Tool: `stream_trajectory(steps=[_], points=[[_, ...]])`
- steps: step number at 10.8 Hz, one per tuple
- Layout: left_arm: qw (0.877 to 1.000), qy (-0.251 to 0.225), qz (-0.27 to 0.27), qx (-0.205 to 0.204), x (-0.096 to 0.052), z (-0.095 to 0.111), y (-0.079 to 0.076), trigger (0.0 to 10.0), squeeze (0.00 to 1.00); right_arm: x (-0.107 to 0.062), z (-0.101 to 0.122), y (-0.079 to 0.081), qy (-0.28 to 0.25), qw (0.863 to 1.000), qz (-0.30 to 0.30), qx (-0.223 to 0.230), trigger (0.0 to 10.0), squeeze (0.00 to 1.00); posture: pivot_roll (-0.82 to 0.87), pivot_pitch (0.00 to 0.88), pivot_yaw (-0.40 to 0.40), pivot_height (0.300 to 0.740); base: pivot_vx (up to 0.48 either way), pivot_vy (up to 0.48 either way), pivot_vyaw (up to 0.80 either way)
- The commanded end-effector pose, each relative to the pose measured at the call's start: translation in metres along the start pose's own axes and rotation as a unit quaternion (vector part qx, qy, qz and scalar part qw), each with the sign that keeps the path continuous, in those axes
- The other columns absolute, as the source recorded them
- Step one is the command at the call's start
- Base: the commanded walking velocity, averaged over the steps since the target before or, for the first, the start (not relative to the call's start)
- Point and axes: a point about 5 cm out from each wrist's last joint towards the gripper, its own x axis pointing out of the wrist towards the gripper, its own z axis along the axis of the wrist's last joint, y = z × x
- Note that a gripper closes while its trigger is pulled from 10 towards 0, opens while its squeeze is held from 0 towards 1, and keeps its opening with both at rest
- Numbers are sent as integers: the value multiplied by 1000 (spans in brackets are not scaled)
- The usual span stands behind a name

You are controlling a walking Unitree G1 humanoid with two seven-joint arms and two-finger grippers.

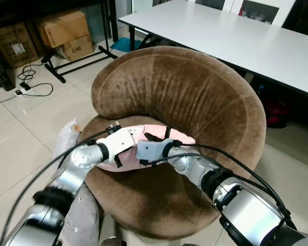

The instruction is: Move the pillow to the sofa from floor

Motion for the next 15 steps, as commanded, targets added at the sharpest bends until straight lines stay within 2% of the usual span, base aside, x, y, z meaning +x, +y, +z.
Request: stream_trajectory(steps=[1, 3, 4, 5, 6, 7, 8, 9, 10, 11, 13, 15], points=[[1000, -26, 6, 2, -3, 10, 6, 10000, 1000, 0, -1, -7, 1, 1000, -6, 8, 0, 0, -14, 0, -41, 740, 0, 0, 0], [999, -42, 12, 0, -25, 12, 10, 10000, 1000, 0, 0, -9, -2, 999, -8, 36, 0, 0, -12, 0, -42, 740, 0, 0, 0], [999, -44, 24, -8, -39, 12, 14, 10000, 1000, 1, 2, -13, -5, 995, -11, 103, 0, 0, -6, 0, -47, 740, 0, 0, 0], [998, -34, 43, -21, -57, 12, 18, 10000, 1000, 3, 5, -24, -9, 969, -22, 246, 0, 0, 3, 0, -56, 740, 0, 0, 0], [998, -24, 43, -28, -64, 10, 17, 10000, 1000, 4, 6, -31, -17, 947, -29, 319, 0, 0, 6, 0, -60, 740, 0, 0, 0], [999, 10, 20, -41, -83, 1, 4, 10000, 1000, 5, 9, -53, -32, 878, -57, 475, 0, 0, 12, 0, -70, 740, 0, 0, 0], [998, 19, 19, -49, -89, -2, -2, 10000, 894, 5, 9, -62, -38, 853, -63, 517, 0, 0, 15, 0, -78, 740, 0, 0, 0], [998, 27, 21, -59, -92, -2, -8, 10000, 624, 5, 11, -70, -46, 834, -63, 546, 0, 0, 17, 0, -85, 740, 0, 0, 0], [997, 30, 21, -65, -92, 1, -12, 10000, 451, 5, 13, -77, -51, 818, -64, 570, 0, 0, 19, 0, -95, 740, 0, 0, 0], [997, 31, 21, -68, -92, 4, -16, 10000, 0, 5, 13, -86, -51, 790, -77, 607, 0, 0, 16, 0, -99, 740, 0, 0, 0], [996, 20, 32, -84, -87, 8, -23, 10000, 0, -1, 2, -101, -28, 750, -135, 647, 0, 0, -1, 21, -110, 740, 0, 0, 0], [985, 16, 107, -132, -77, 8, -30, 10000, 0, -4, -4, -107, -29, 740, -152, 655, 0, 0, -21, 34, -109, 740, 0, 0, 0]])
